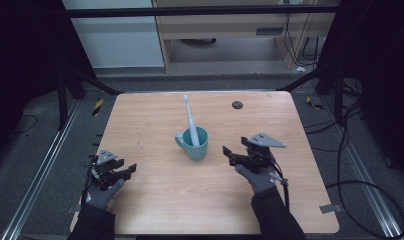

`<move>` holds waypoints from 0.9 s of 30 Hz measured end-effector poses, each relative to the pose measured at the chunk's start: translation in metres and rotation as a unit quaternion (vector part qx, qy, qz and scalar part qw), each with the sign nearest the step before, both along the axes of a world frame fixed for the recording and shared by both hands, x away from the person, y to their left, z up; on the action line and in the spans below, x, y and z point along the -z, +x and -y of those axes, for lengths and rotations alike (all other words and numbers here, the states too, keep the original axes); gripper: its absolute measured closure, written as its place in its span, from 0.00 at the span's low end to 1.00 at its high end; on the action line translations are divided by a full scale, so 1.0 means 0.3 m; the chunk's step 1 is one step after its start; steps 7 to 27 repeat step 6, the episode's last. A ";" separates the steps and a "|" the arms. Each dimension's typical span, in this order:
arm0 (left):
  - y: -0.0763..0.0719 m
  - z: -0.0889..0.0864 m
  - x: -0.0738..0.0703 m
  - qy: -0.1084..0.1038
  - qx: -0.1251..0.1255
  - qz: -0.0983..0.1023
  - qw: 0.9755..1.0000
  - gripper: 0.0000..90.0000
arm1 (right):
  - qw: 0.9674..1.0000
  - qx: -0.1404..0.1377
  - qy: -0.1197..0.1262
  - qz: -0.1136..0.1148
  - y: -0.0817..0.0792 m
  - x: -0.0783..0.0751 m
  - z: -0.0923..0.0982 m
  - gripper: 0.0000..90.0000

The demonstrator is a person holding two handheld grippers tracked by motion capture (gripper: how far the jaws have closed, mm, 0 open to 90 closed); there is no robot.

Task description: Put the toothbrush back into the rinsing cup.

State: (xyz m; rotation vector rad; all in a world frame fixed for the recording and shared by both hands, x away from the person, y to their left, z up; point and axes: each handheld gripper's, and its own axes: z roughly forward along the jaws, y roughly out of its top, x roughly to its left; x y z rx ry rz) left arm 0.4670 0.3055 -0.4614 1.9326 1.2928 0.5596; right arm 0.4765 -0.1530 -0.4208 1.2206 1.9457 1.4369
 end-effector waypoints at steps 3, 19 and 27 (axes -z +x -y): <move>0.001 0.001 0.005 0.001 -0.001 -0.001 1.000 0.47 | 1.000 0.011 -0.007 -0.010 -0.041 0.043 0.087 0.21; 0.002 0.001 0.006 0.002 -0.001 -0.001 1.000 0.45 | 0.999 0.027 -0.010 -0.023 -0.069 0.090 0.155 0.21; 0.002 0.001 0.006 0.002 -0.001 -0.001 1.000 0.45 | 0.999 0.027 -0.010 -0.023 -0.069 0.090 0.155 0.21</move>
